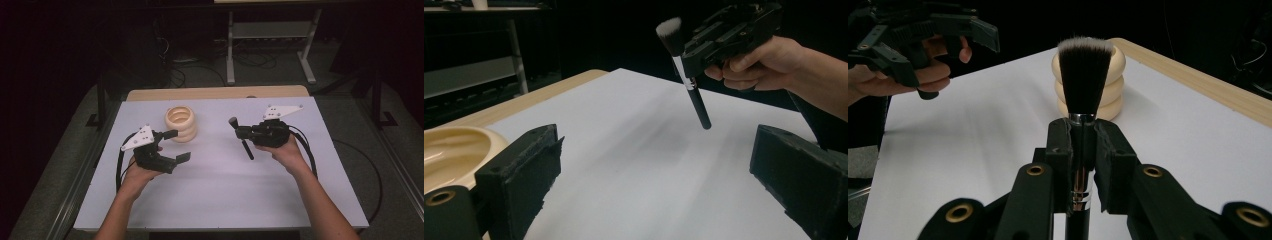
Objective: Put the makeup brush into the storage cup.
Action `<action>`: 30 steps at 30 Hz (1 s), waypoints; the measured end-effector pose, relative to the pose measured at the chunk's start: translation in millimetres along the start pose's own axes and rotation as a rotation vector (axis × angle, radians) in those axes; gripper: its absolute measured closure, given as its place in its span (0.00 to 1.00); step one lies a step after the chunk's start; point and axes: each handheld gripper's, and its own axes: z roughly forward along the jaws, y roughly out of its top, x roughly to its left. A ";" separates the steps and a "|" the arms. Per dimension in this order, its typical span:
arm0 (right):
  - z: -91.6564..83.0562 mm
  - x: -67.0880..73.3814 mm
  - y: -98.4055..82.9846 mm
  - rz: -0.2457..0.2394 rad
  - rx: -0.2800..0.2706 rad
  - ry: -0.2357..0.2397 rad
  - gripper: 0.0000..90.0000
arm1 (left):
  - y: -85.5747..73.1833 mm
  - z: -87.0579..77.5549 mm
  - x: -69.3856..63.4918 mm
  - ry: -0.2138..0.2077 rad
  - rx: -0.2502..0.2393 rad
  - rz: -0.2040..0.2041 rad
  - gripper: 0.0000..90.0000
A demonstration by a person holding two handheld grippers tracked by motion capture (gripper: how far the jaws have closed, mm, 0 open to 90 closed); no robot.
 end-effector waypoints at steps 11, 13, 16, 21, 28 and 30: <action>-0.6 4.1 2.1 -0.005 -0.030 -0.009 0.86 | 2.9 25.5 -3.1 -0.056 0.018 0.024 0.07; -0.4 4.4 2.3 -0.003 -0.036 -0.008 0.86 | 3.8 28.8 -3.9 -0.062 0.010 0.015 0.07; 0.0 5.7 2.9 0.005 -0.046 -0.002 0.86 | 4.2 32.8 -4.6 -0.066 0.008 0.014 0.07; 2.5 9.1 4.2 0.008 -0.063 0.013 0.86 | 2.7 38.1 -7.4 -0.078 0.010 0.010 0.07; 7.9 17.9 5.9 0.006 -0.085 0.037 0.86 | -0.4 49.1 -15.0 -0.098 0.025 0.016 0.07; 9.3 19.5 6.1 0.008 -0.093 0.048 0.86 | -0.7 51.8 -17.1 -0.104 0.027 0.013 0.07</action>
